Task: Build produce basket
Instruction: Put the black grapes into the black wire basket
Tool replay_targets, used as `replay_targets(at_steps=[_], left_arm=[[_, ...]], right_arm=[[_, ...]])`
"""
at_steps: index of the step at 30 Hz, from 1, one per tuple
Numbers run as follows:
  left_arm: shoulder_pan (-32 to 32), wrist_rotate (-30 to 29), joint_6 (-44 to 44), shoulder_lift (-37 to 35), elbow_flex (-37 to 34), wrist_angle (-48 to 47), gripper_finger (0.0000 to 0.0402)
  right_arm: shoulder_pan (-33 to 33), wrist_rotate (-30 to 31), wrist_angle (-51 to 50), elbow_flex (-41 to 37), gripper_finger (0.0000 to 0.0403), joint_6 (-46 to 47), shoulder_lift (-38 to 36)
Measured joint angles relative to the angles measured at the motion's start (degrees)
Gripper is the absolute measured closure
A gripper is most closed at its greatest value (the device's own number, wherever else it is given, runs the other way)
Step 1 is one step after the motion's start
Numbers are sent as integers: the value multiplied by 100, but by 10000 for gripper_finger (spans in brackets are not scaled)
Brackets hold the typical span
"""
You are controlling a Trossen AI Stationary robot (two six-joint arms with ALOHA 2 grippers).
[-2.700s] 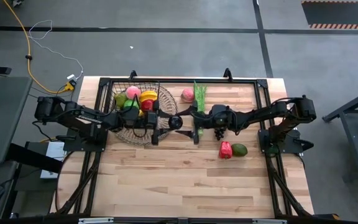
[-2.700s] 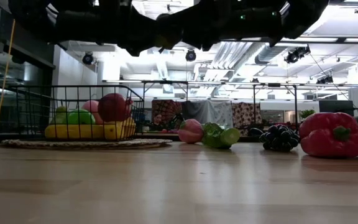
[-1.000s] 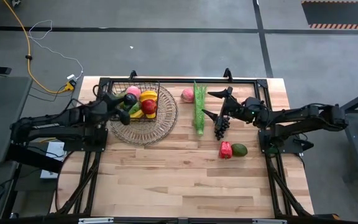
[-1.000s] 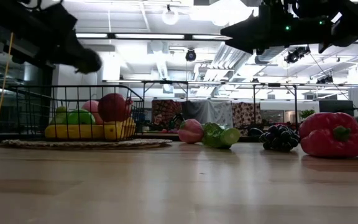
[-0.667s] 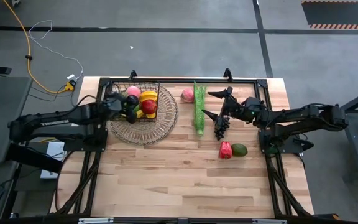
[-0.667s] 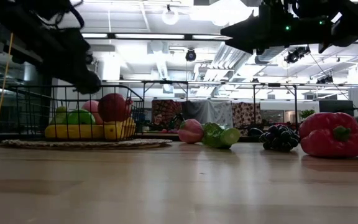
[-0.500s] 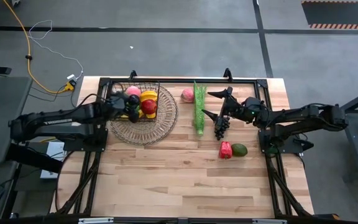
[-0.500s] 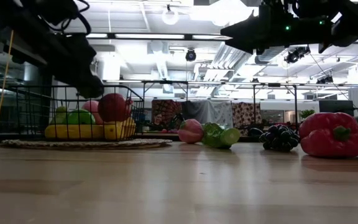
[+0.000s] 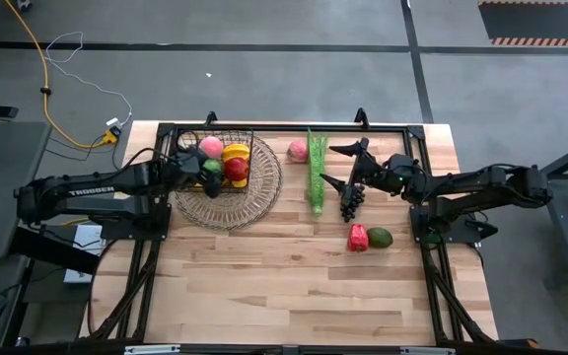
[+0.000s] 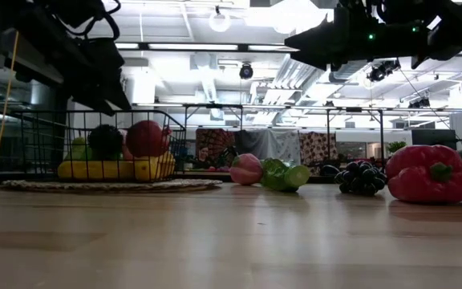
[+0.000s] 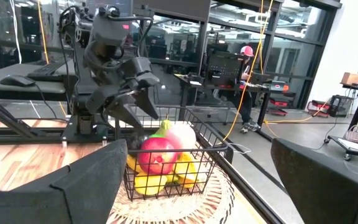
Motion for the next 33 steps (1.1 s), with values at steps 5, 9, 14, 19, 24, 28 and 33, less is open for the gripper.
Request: replay_targets(at_steps=[5,9,14,19,24,28,33], left_arm=[[-24,1,-144,-24,412,-481,67],[-256,1,66,-173,498,3,67],[-647,429,1017,-369,-9,1990,67],[-752,1502,1582,-520,-300,3238,67],[-750,1755,1523,-559,-300,3416,67],[-749,1735,1546,-559,-300,3394,67],[-749,1733,1547,-559,-300,3392,67]], right_arm=[[0,1,-1,0,13,1,0],[39,4,-50,0,13,417,2],[42,-88,-81,2,13,885,2],[44,-182,-340,4,13,649,2],[42,212,-352,4,13,620,2],[42,612,-719,78,13,1389,-2],[-384,1550,-5003,1286,13,3005,150]])
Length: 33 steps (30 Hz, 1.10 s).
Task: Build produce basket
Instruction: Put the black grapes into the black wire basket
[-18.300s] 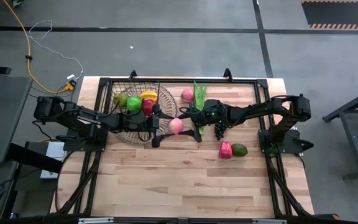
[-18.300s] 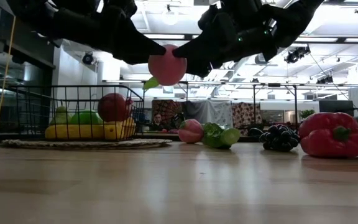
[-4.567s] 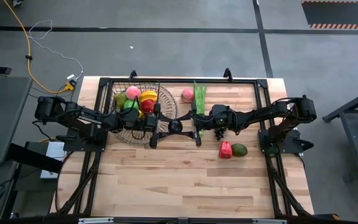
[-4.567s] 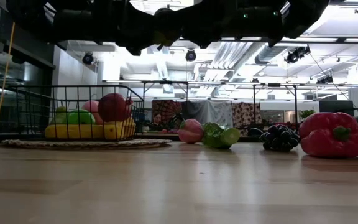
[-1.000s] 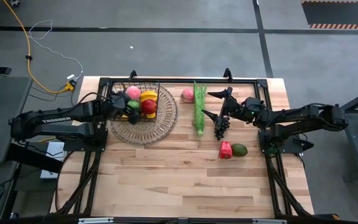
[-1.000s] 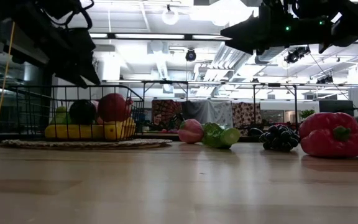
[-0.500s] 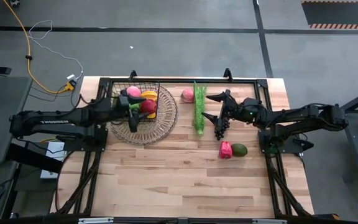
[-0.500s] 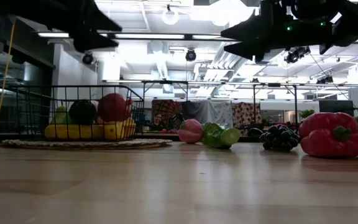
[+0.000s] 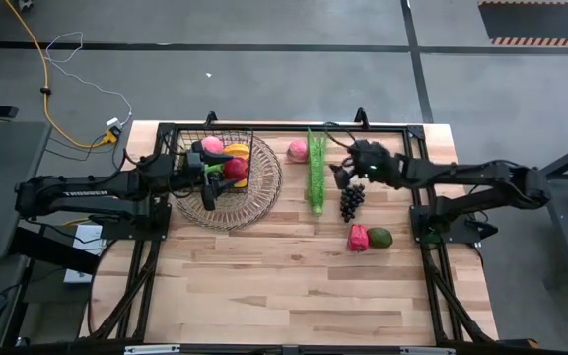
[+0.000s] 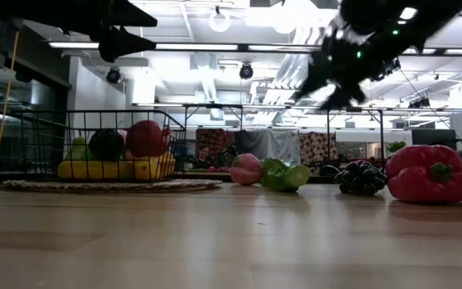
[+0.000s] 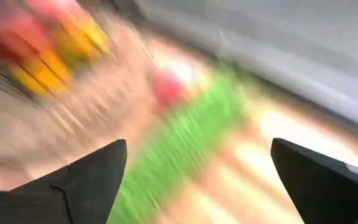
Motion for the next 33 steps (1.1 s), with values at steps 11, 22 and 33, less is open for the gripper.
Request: replay_targets(at_steps=[11,22,33], left_arm=[[4,-12,1,43,0,-4,67],[4,-13,-19,81,0,-4,67],[4,-11,-44,81,0,-3,67]], right_arm=[[-173,-144,-4006,495,13,1642,784],[-289,187,-4207,495,14,2550,840],[-333,-306,-3551,495,95,2706,1630]])
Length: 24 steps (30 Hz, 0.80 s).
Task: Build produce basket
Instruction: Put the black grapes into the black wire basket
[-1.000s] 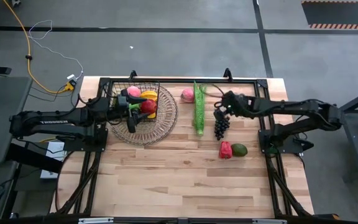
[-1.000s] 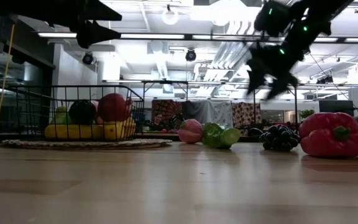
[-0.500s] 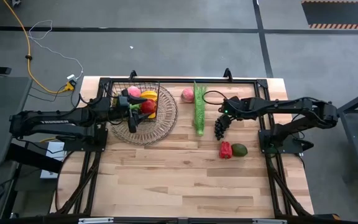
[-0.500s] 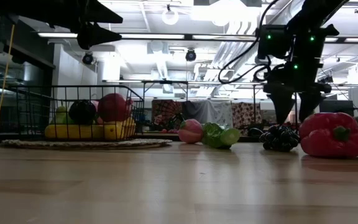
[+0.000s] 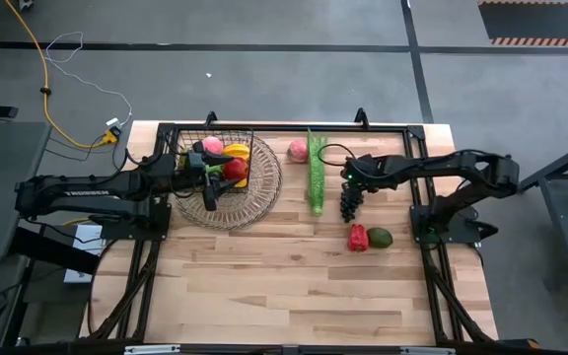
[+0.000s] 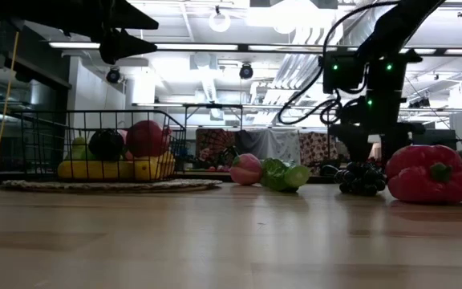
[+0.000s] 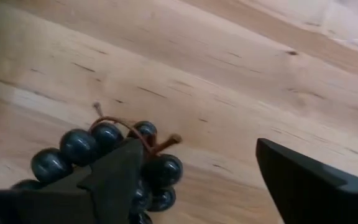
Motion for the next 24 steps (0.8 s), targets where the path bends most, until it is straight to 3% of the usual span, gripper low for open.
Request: replay_targets(at_steps=[24], left_arm=[[-2,7,-4,0,-2,3,66]], right_arm=[[-117,-407,87,0,335,-124,141]])
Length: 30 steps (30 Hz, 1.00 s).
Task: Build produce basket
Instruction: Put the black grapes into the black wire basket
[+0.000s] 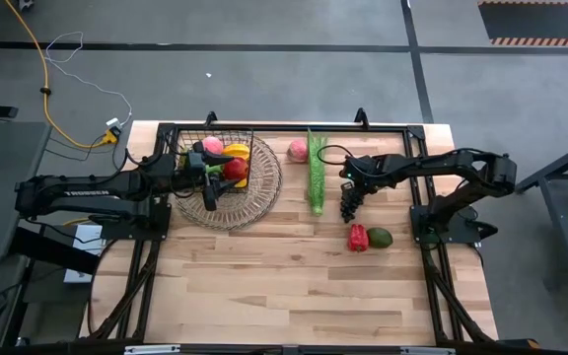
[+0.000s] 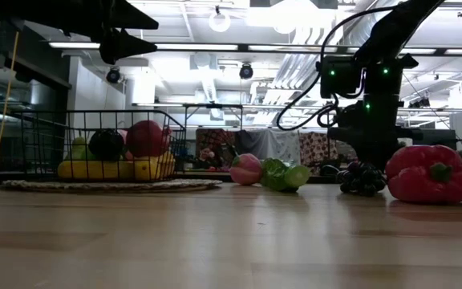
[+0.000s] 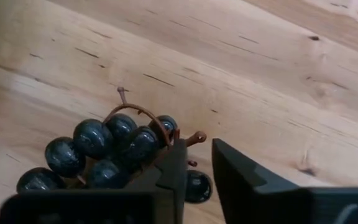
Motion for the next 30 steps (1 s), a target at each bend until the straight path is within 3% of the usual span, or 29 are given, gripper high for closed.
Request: replay_targets(at_steps=[8,21,30], left_arm=[[-1,0,2,0,0,-1,66],[0,0,2,0,-2,-10,67],[0,0,2,0,-2,-45,67]], right_arm=[[0,6,28,0,398,-242,0],[267,580,-109,529,402,-732,0],[480,514,-109,586,402,-755,0]])
